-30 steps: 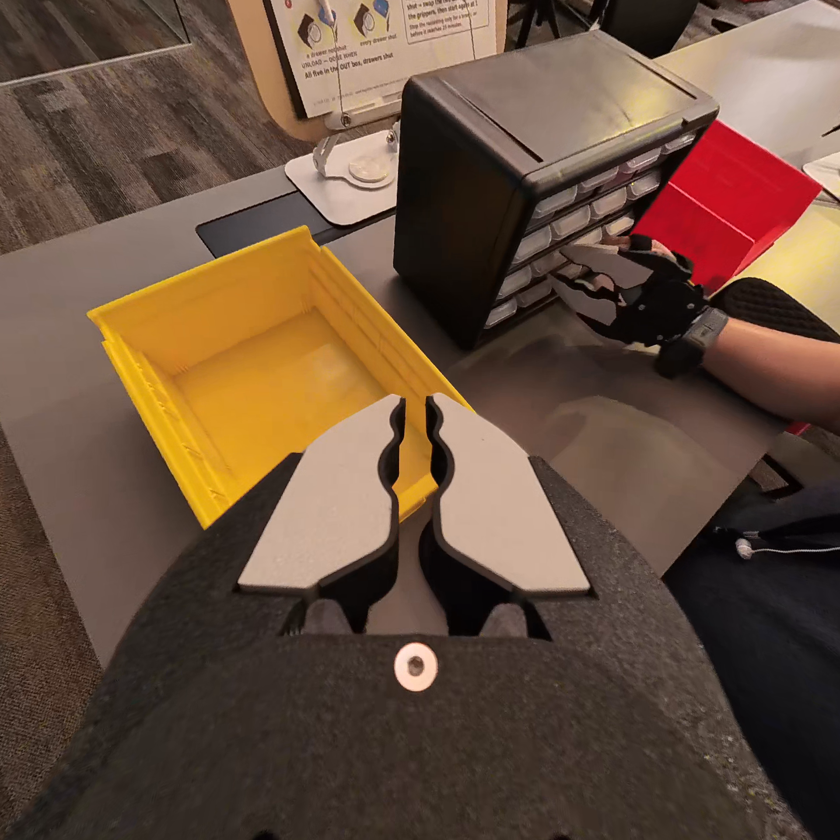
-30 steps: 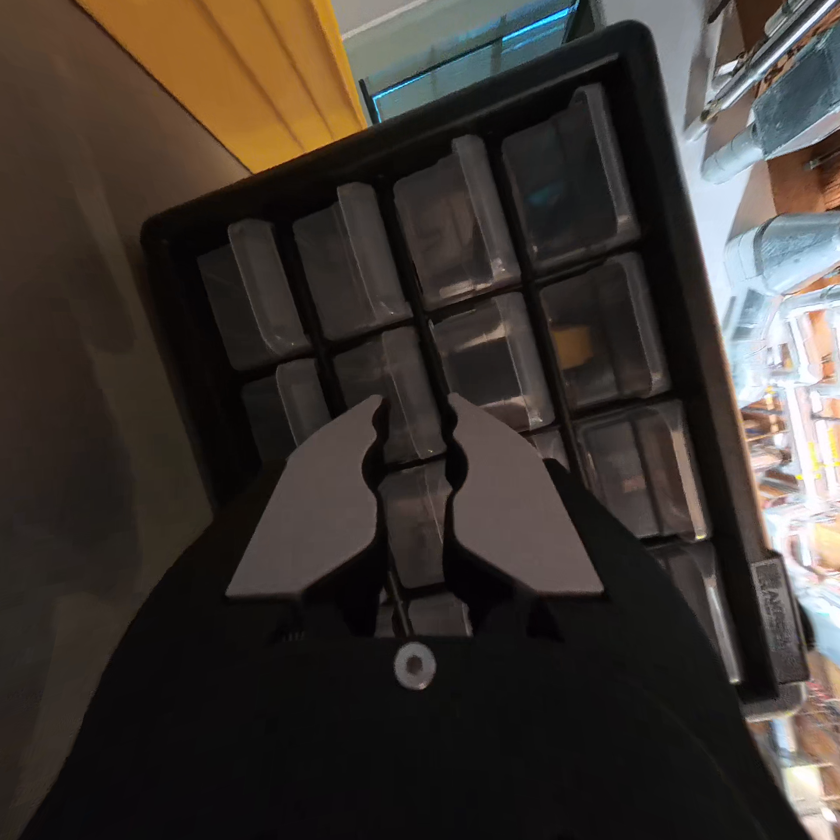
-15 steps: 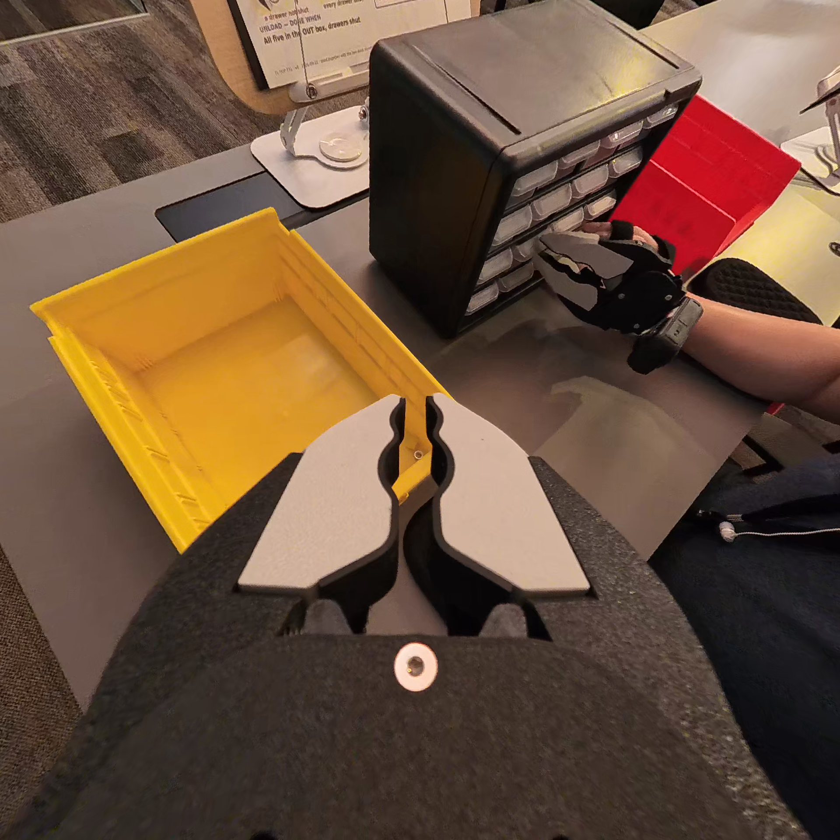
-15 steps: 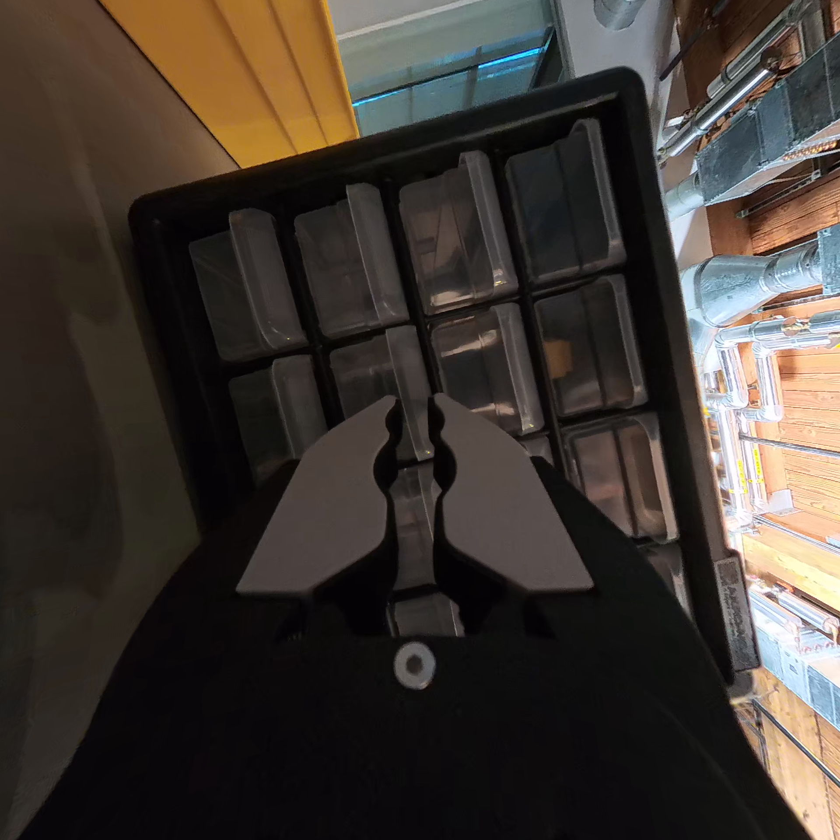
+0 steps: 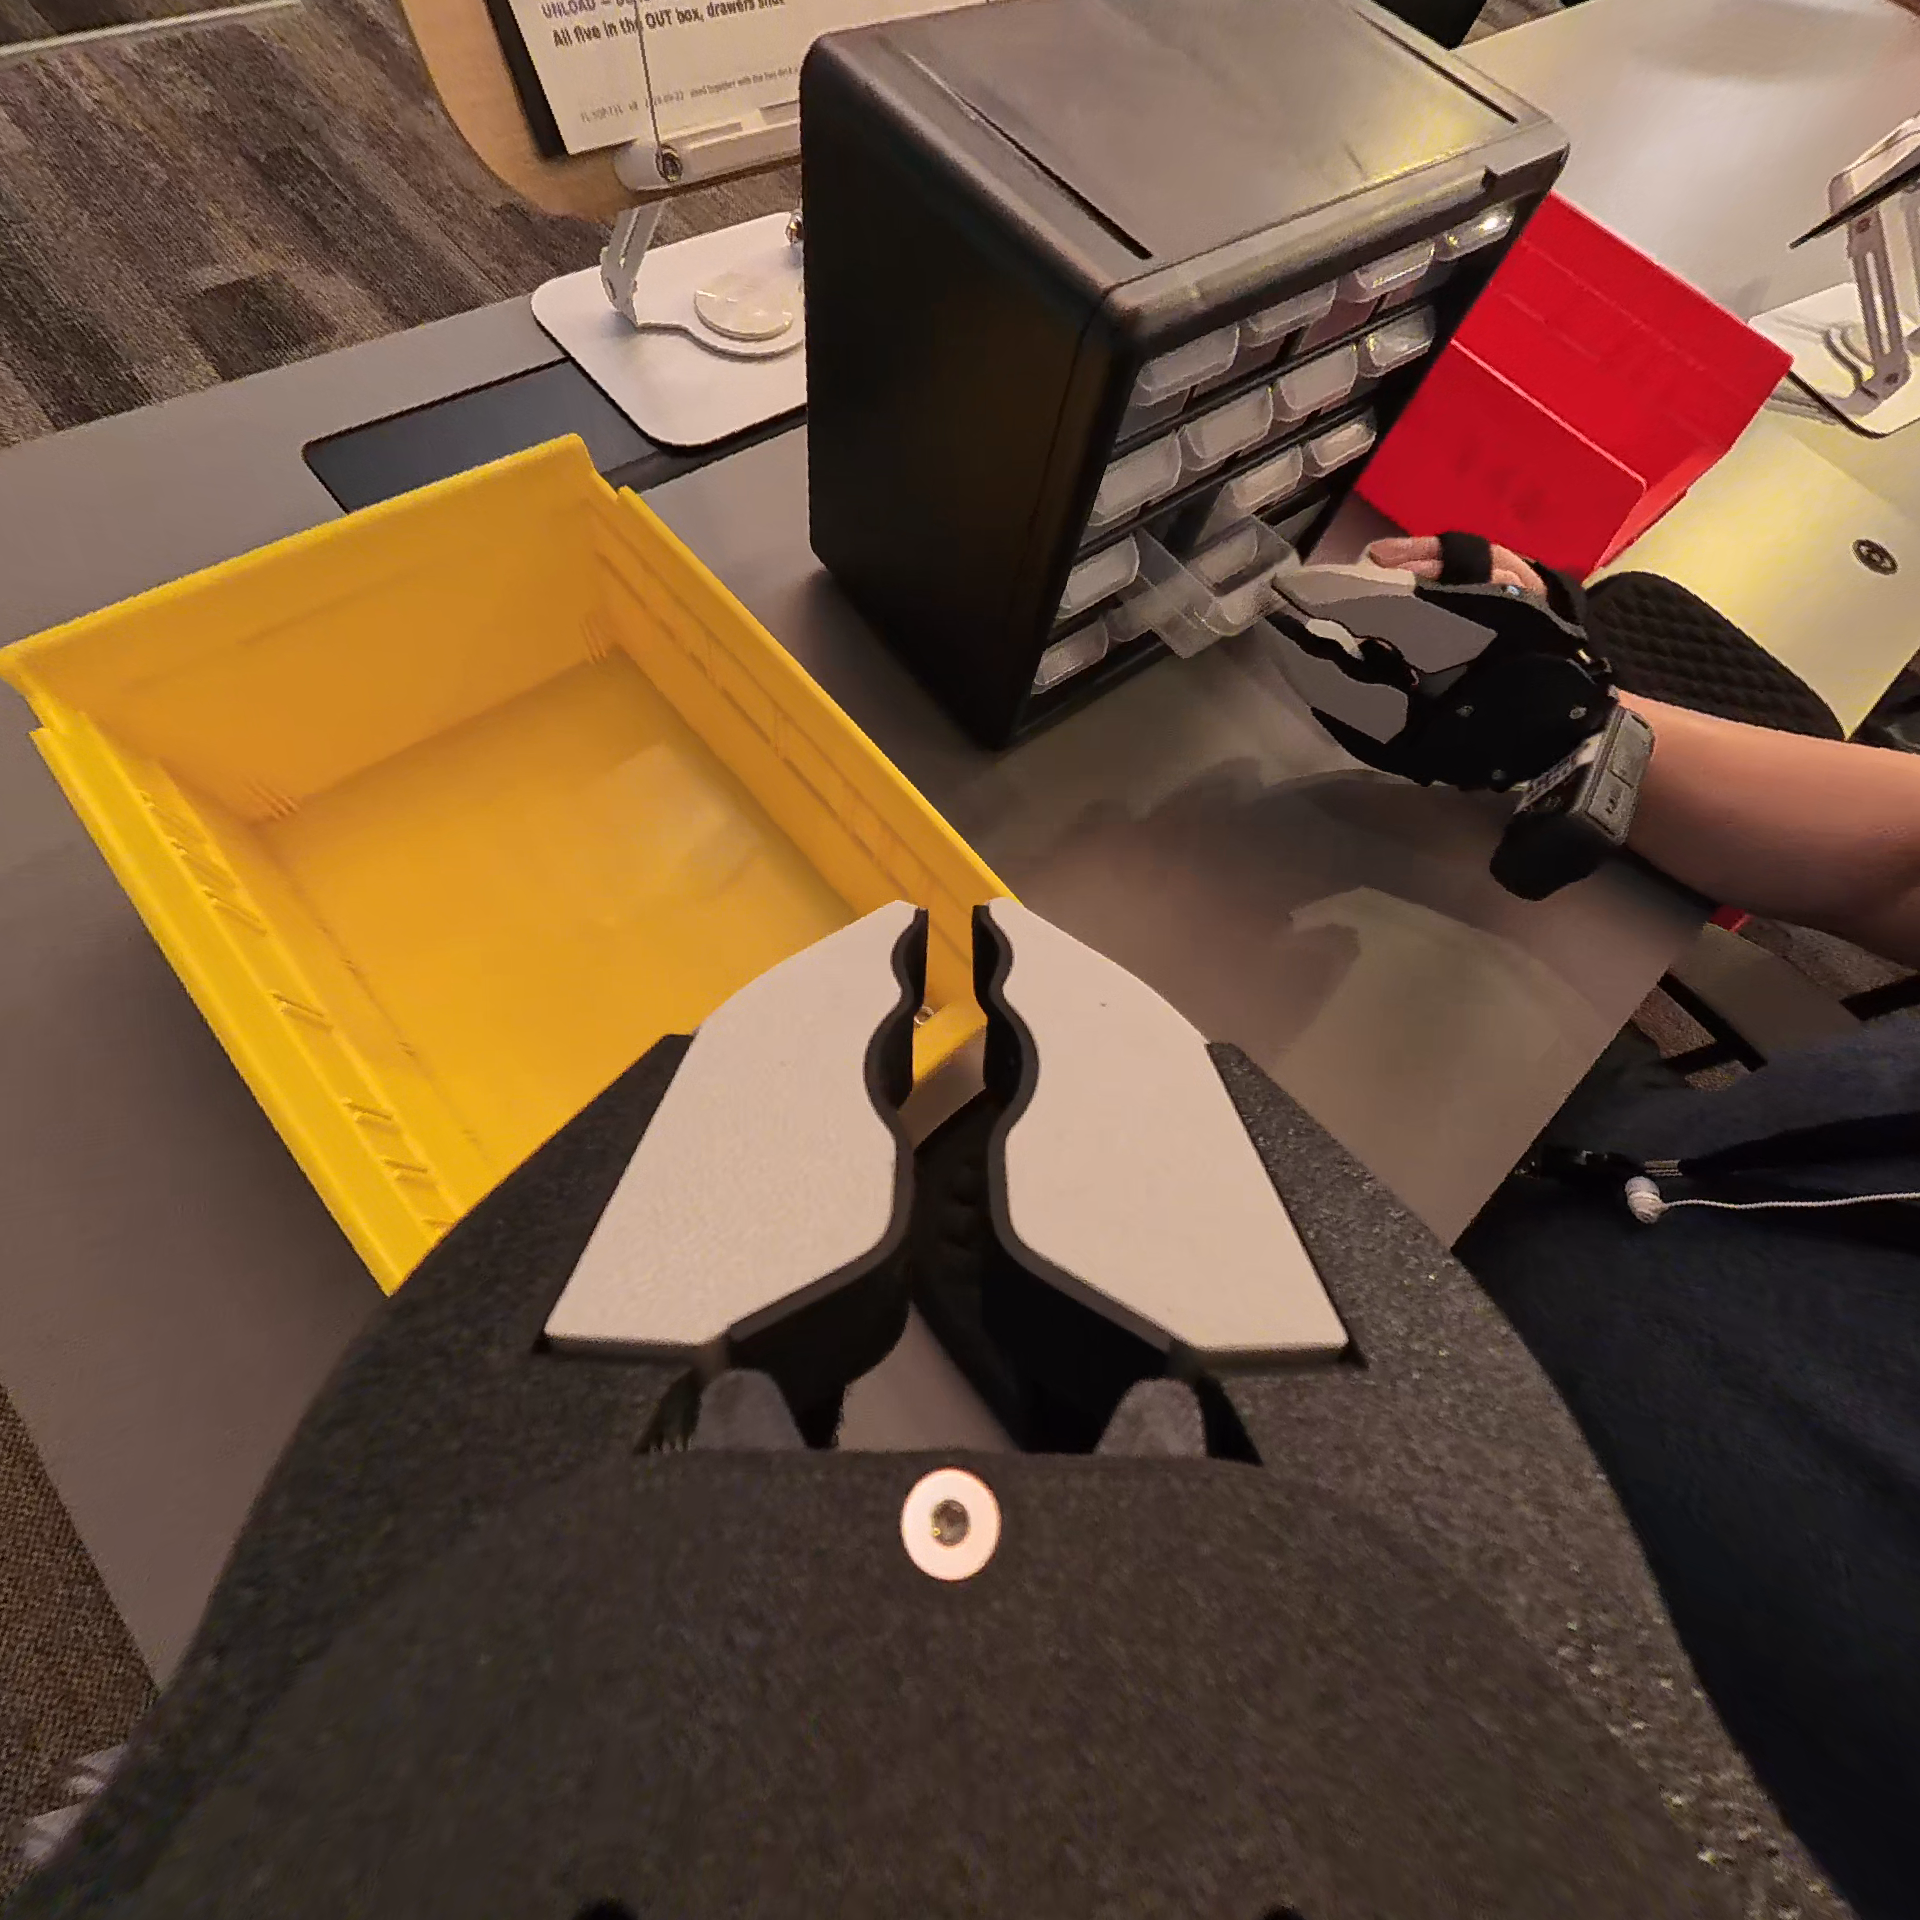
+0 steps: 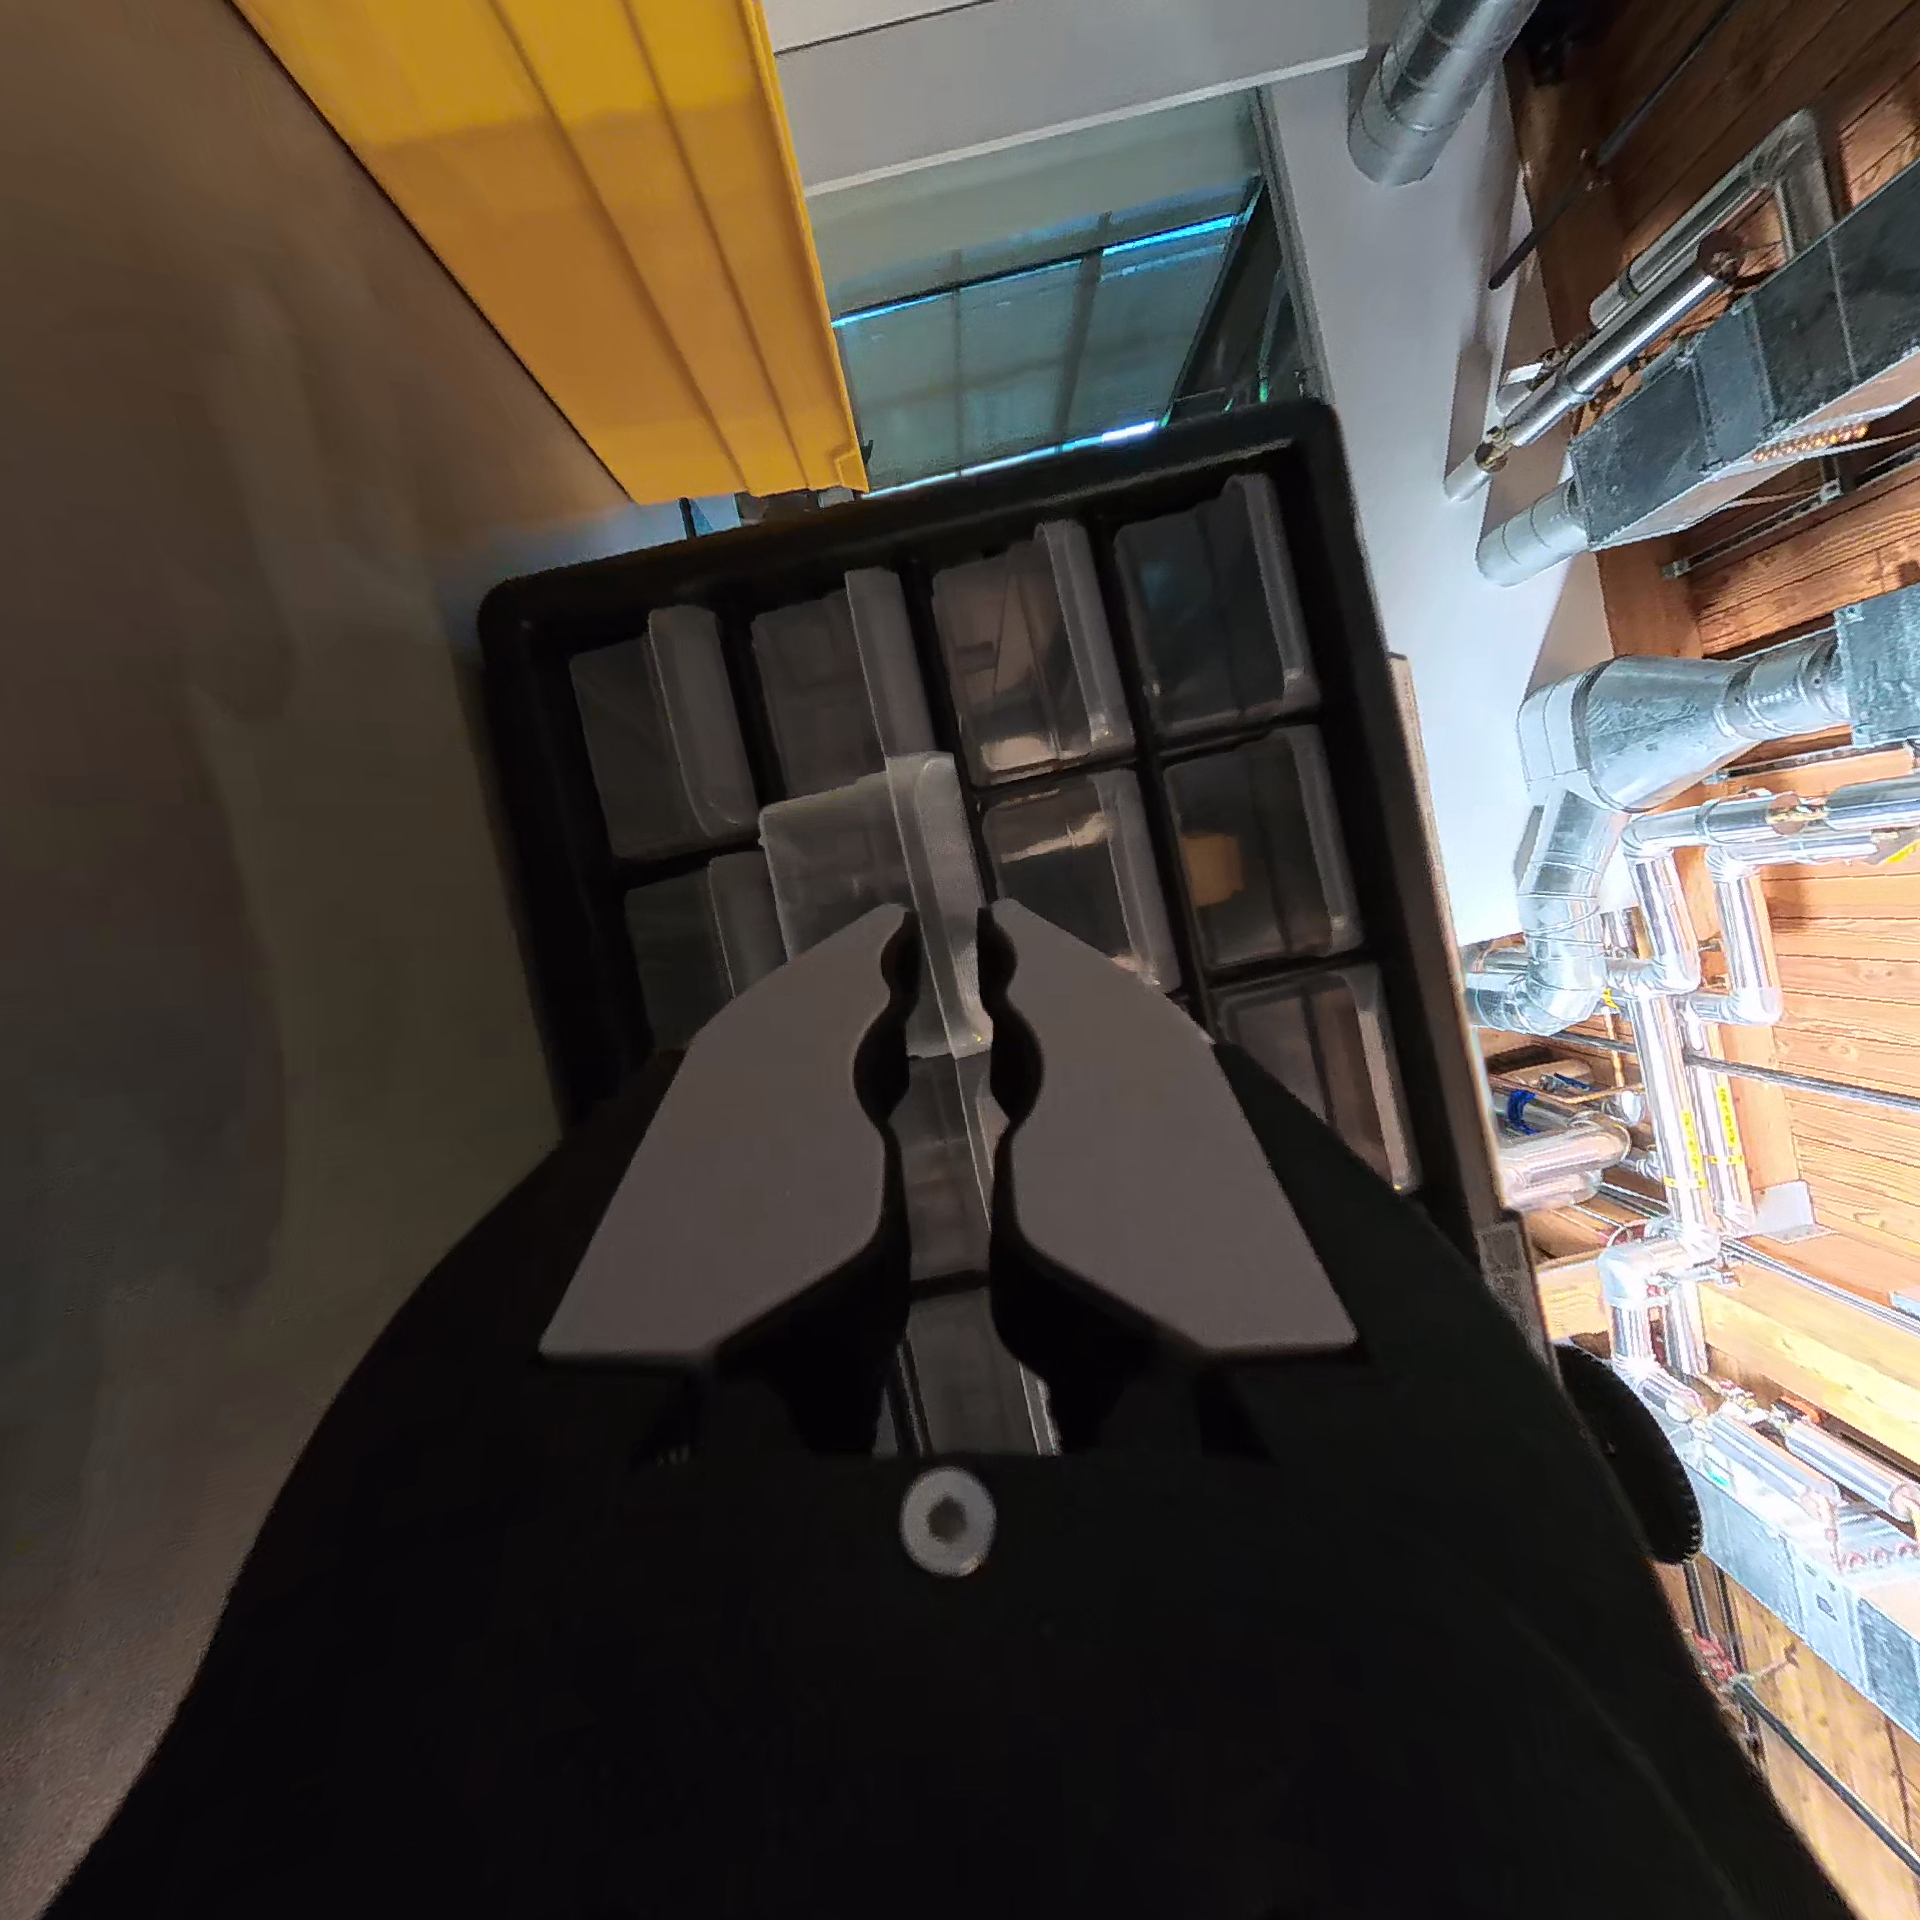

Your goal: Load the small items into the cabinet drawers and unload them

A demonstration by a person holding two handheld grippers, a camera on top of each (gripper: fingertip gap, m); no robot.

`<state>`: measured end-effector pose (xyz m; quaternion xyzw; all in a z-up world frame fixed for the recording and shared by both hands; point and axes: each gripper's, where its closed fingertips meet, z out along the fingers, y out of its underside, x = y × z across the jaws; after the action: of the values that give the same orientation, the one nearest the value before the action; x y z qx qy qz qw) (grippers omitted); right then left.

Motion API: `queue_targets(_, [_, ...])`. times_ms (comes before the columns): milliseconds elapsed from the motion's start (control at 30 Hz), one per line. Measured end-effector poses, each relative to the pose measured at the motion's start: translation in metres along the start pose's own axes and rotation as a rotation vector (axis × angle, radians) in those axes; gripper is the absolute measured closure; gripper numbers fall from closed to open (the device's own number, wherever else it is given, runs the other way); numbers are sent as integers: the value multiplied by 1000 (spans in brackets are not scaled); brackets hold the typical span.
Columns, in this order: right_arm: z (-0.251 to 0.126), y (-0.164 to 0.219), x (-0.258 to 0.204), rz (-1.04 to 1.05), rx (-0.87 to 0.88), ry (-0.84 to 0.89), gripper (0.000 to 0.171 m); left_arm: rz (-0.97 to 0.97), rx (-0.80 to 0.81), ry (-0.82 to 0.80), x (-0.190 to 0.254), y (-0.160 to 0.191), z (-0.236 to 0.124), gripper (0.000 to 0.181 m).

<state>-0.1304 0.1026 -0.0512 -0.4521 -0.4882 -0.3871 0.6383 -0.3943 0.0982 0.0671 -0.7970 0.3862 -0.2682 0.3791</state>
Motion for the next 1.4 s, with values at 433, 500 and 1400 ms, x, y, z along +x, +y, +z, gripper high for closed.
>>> queue_targets(433, [-13, -7, 0, 2, 24, -2, 159, -5, 5, 2, 6, 3, -7, 174])
queue_targets(500, [-13, -7, 1, 7, 28, 8, 155, -3, 0, 0, 7, 4, -7, 173])
queue_targets(1400, [-66, 38, 40, 540, 42, -30, 138, 655, -1159, 41, -113, 133, 59, 163])
